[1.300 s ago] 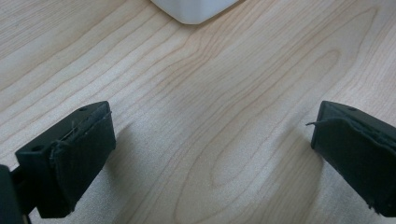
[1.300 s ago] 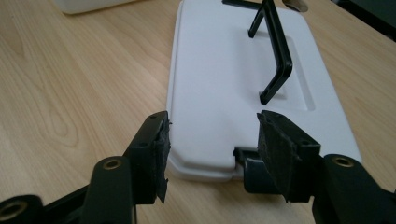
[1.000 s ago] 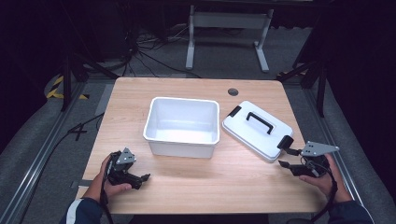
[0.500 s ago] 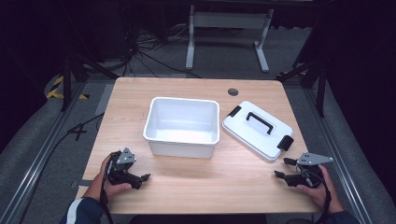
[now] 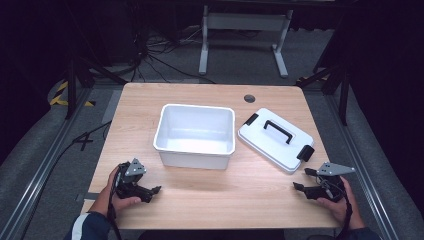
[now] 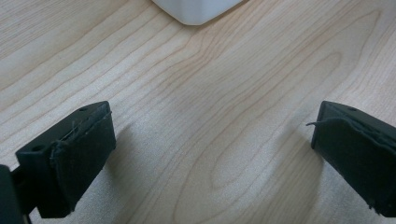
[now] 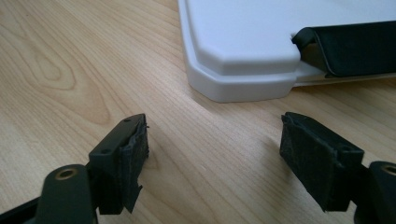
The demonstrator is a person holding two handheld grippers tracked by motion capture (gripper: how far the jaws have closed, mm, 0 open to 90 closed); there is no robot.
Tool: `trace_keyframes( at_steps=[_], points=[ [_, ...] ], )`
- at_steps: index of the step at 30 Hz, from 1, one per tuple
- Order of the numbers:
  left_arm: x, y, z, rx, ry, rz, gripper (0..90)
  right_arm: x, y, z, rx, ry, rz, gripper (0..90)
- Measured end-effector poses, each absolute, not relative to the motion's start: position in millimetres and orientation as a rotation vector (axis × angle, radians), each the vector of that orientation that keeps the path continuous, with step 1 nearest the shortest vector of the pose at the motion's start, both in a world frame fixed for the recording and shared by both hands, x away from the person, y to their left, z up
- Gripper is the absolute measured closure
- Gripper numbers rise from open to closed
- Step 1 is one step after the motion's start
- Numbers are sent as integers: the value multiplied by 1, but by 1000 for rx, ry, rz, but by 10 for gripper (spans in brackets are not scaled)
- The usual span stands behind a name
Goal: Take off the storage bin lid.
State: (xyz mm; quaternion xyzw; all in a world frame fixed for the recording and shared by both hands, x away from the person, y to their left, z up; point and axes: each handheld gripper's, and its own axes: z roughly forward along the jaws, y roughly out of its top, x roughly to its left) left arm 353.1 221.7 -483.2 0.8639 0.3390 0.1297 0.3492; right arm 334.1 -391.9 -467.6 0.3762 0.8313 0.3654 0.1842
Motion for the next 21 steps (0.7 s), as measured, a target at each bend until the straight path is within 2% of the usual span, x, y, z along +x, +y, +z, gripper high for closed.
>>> trace_keyframes(
  at_steps=[21],
  points=[
    [354, 221, -483, 2244, 882, 331, 2, 335, -392, -468, 1068, 2341, 1024, 222]
  ],
)
